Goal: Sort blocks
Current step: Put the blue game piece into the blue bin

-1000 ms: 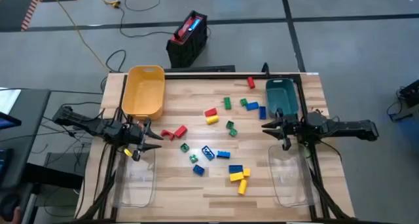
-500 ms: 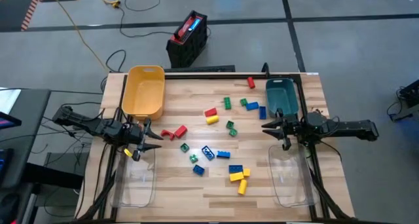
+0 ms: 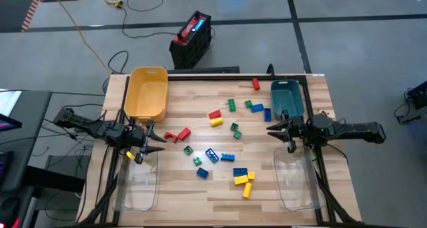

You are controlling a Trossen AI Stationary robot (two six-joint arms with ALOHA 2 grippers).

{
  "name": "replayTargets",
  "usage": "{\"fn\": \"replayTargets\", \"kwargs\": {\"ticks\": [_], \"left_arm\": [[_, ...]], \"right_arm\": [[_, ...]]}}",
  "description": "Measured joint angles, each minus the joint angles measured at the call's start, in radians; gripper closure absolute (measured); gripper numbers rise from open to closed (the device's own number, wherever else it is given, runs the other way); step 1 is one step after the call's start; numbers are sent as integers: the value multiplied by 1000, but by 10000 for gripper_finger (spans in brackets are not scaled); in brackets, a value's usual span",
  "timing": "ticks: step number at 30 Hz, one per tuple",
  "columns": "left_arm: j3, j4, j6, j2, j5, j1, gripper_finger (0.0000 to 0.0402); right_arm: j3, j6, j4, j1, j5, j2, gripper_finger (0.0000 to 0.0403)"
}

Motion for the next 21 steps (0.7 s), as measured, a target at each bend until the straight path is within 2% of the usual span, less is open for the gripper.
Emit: {"fn": "replayTargets", "kwargs": {"ticks": [6, 10, 15, 21], "left_arm": [[-2, 93, 309, 0, -4, 1, 262], [-4, 124, 397, 0, -4, 1, 262], [-4, 125, 366, 0, -4, 2, 262], [-3, 123, 171, 0, -2, 2, 262]], "right_arm": [[0, -46, 89, -2, 0, 0, 291], [0, -17, 186, 0, 0, 0, 291], [0, 91, 220, 1, 0, 0, 291], [0, 92, 211, -1, 4, 0, 291]]}}
